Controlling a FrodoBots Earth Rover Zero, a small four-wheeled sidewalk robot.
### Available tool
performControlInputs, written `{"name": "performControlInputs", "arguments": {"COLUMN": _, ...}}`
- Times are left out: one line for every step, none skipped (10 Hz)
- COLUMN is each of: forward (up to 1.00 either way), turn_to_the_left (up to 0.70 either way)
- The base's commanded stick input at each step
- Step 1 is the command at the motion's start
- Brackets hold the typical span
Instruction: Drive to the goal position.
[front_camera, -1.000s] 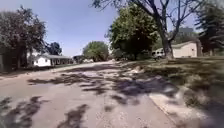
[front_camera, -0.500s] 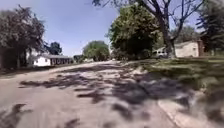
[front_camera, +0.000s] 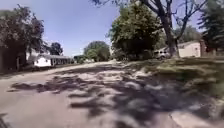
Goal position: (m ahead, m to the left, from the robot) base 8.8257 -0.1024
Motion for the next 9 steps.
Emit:
{"name": "performControlInputs", "arguments": {"forward": 0.7, "turn_to_the_left": 0.0}}
{"name": "performControlInputs", "arguments": {"forward": 0.7, "turn_to_the_left": 0.0}}
{"name": "performControlInputs", "arguments": {"forward": 0.7, "turn_to_the_left": 0.0}}
{"name": "performControlInputs", "arguments": {"forward": 0.7, "turn_to_the_left": 0.0}}
{"name": "performControlInputs", "arguments": {"forward": 0.7, "turn_to_the_left": 0.0}}
{"name": "performControlInputs", "arguments": {"forward": 0.7, "turn_to_the_left": 0.0}}
{"name": "performControlInputs", "arguments": {"forward": 0.7, "turn_to_the_left": 0.0}}
{"name": "performControlInputs", "arguments": {"forward": 0.7, "turn_to_the_left": 0.0}}
{"name": "performControlInputs", "arguments": {"forward": 0.7, "turn_to_the_left": 0.0}}
